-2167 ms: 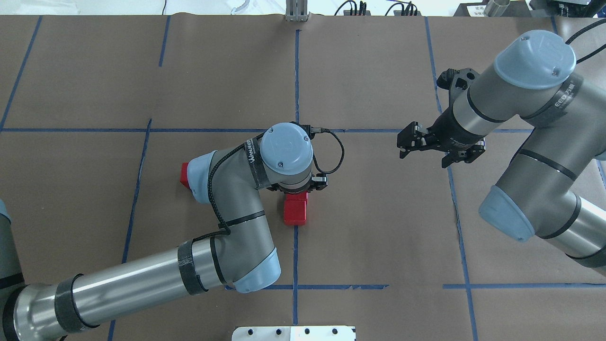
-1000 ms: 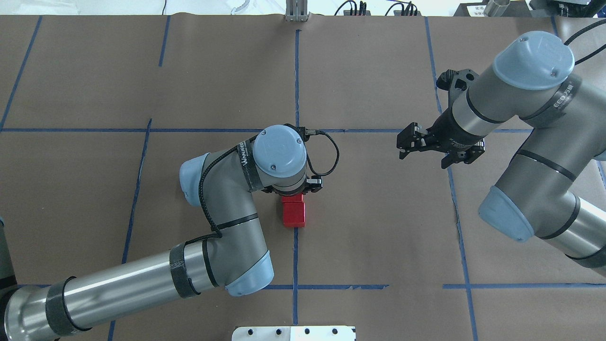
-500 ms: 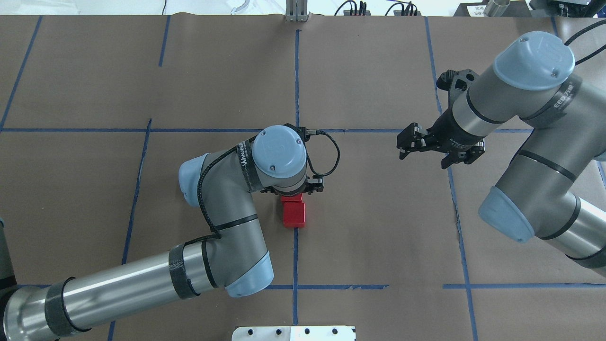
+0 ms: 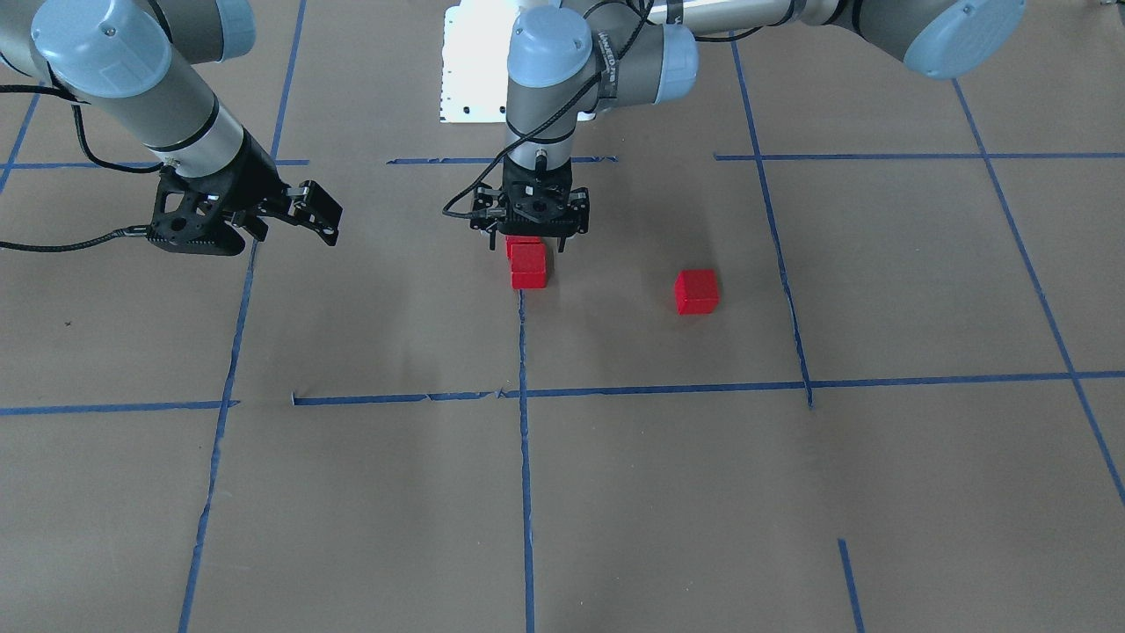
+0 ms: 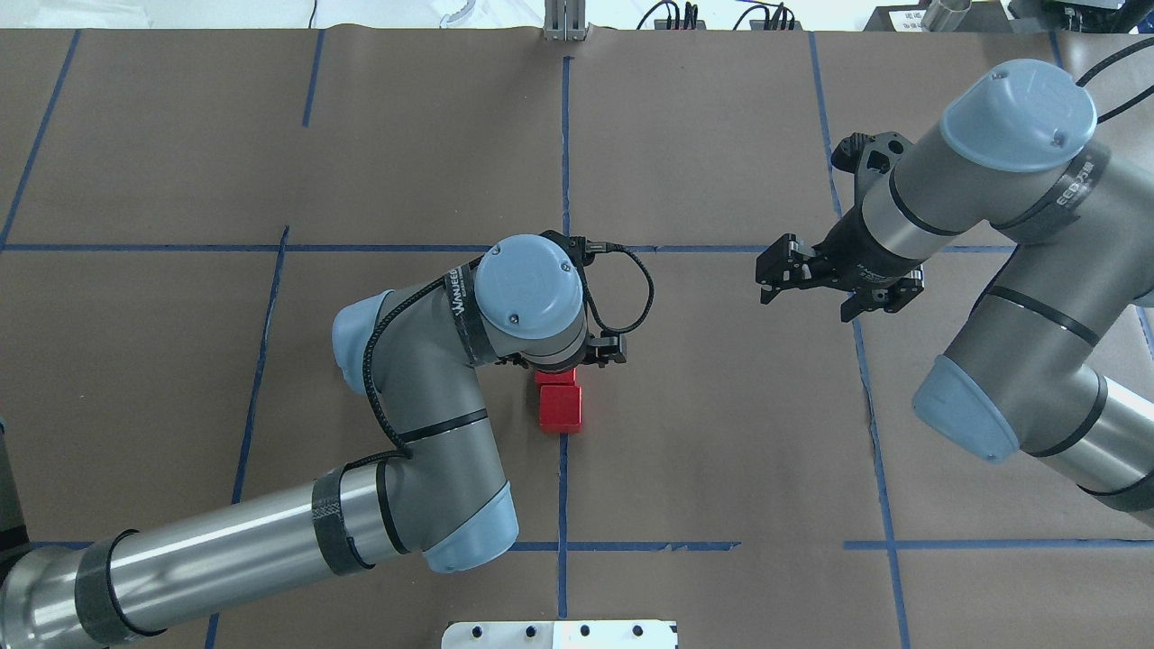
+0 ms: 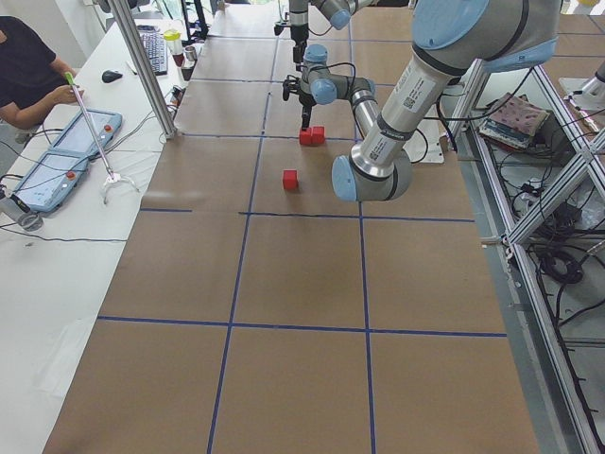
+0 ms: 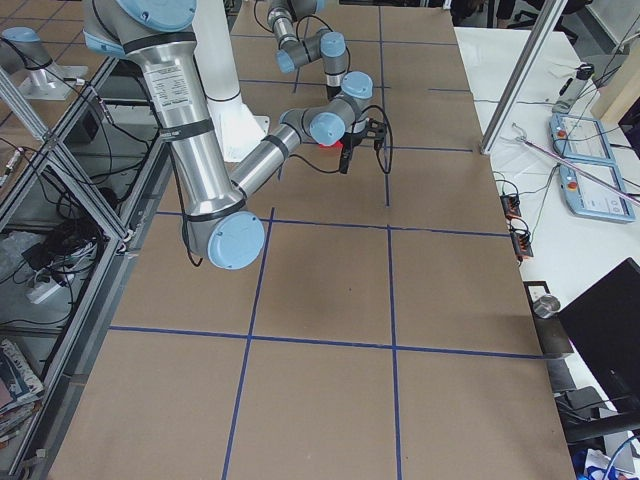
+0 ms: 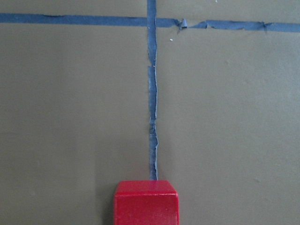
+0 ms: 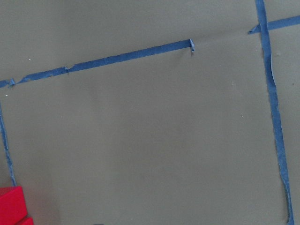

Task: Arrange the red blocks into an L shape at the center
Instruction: 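Open the left gripper and move it to the last red cube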

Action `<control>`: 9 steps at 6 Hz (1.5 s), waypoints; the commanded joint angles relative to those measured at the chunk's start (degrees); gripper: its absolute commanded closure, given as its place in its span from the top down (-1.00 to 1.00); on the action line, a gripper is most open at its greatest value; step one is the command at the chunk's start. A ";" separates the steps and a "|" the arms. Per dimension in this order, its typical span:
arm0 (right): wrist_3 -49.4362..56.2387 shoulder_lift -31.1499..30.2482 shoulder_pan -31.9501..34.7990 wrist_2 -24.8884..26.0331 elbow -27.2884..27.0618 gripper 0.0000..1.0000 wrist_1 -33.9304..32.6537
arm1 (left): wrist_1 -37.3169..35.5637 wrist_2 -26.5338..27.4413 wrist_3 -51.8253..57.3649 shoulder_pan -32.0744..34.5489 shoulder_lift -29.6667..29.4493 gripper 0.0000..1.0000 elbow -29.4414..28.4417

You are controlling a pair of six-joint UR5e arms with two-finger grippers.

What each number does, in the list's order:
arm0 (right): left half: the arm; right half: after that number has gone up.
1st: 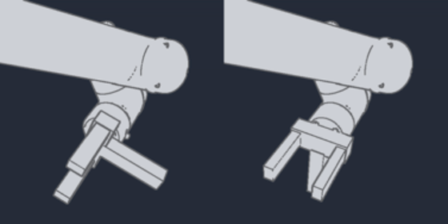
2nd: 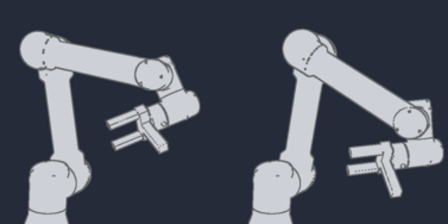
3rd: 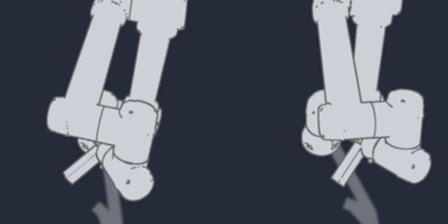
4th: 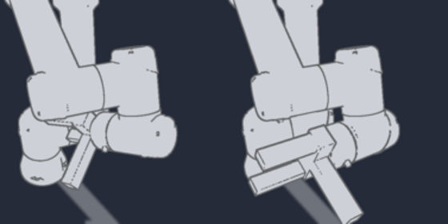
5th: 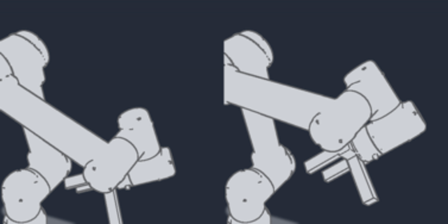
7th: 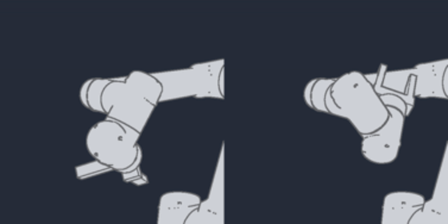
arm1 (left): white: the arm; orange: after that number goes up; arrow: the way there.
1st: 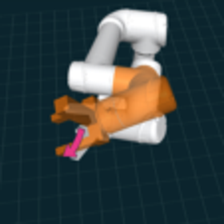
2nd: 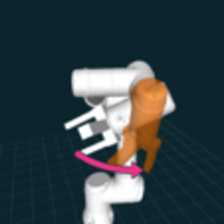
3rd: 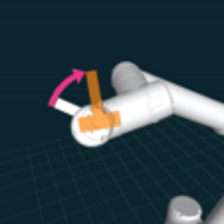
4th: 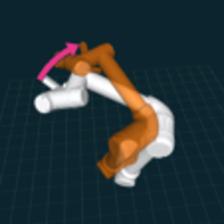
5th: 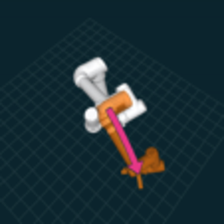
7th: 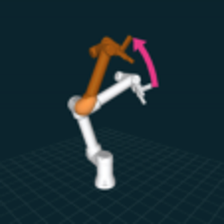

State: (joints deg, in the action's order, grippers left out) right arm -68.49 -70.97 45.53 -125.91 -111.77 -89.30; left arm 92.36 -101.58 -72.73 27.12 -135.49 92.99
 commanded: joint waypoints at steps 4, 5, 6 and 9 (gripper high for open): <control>-0.07 -0.05 0.00 -0.21 -0.29 1.00 0.09 | 0.18 -14.52 9.63 14.26 15.32 0.91 6.25; -0.07 -0.05 -0.09 -0.13 -0.29 1.00 0.09 | 0.36 -13.83 9.89 14.45 15.52 0.91 4.85; -0.07 0.13 -0.09 -0.13 -0.29 1.00 0.09 | 1.15 -13.82 10.41 14.19 16.22 0.91 3.36; -0.07 0.39 -0.18 -0.22 -0.20 1.00 0.09 | 5.55 -14.08 12.18 12.96 17.37 0.93 0.01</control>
State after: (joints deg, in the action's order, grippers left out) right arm -68.55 -70.62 45.36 -126.10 -112.00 -89.21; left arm 97.40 -115.62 -60.81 40.59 -118.16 93.65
